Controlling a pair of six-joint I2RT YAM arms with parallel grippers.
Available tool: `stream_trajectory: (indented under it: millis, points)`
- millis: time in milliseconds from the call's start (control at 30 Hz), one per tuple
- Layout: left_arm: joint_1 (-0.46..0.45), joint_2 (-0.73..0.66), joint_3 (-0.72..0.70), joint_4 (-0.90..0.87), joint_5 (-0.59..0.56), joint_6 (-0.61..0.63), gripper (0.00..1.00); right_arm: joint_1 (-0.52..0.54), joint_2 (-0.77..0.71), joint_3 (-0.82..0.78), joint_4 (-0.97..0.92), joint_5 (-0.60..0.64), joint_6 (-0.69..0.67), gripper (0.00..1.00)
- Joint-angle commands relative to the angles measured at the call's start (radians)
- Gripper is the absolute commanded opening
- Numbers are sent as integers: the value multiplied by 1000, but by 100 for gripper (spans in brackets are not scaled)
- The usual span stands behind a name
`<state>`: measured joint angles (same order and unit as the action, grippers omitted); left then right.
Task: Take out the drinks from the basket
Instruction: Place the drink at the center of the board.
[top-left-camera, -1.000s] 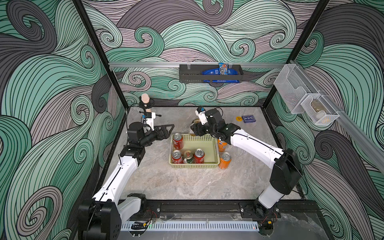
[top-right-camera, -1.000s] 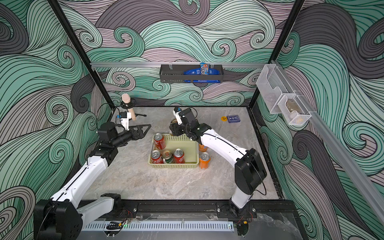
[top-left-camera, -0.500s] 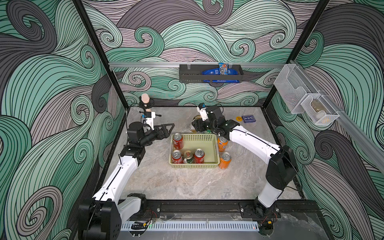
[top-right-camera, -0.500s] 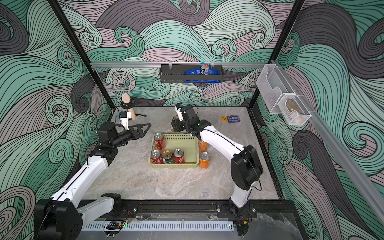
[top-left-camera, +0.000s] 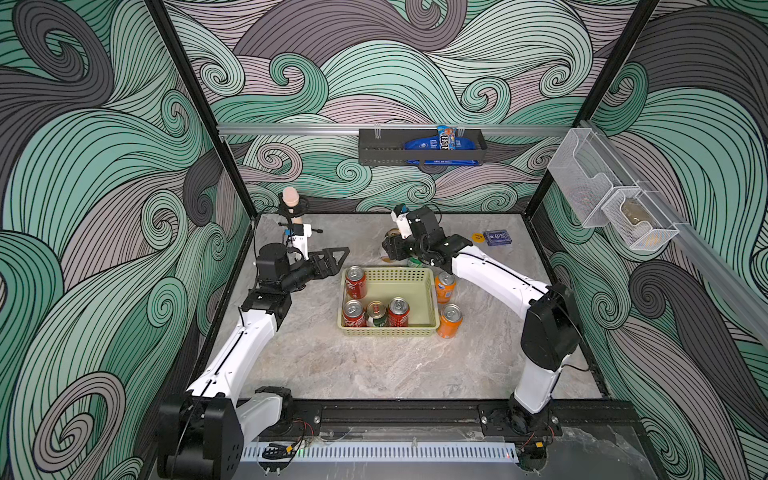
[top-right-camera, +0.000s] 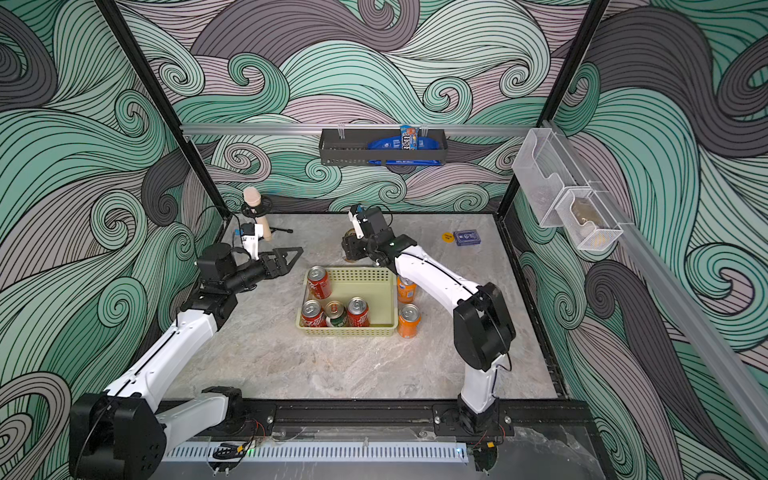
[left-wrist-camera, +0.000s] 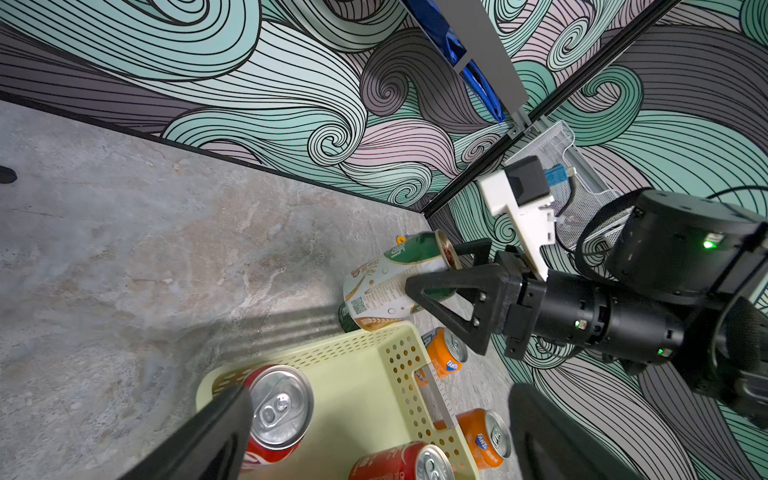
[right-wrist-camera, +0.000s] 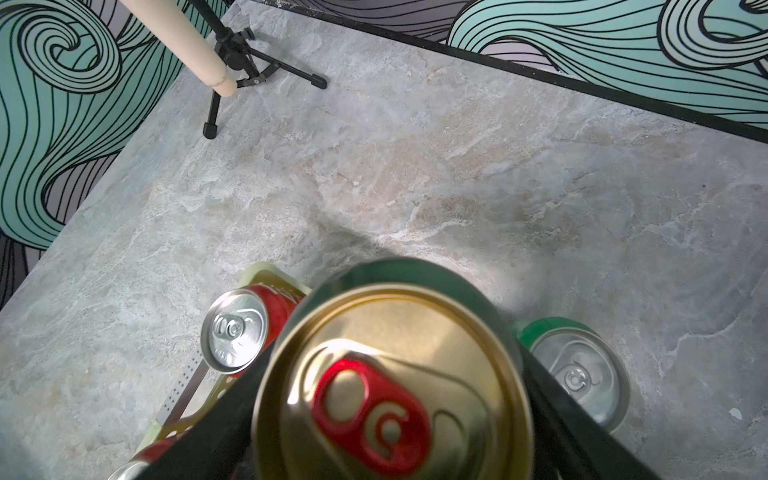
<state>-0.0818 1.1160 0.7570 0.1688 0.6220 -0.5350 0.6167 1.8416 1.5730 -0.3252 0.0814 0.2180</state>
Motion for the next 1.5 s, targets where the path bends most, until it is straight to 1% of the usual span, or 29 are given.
stream_trajectory:
  millis: [0,167,467,867,1167,1467]
  points:
    - [-10,2,12,17,24,-8,99,-3,14,52,48,37,-14,55]
    - [-10,1,14,12,24,-8,99,-3,61,80,39,68,-18,55]
    - [-9,-4,7,21,25,-16,99,-2,142,114,39,89,18,54]
    - [-9,-2,6,32,34,-29,99,-4,198,88,39,127,9,54]
    - [-9,-1,6,32,34,-29,99,-3,221,76,39,114,16,56]
    - [-9,-2,4,29,33,-28,99,-2,237,64,40,97,20,60]
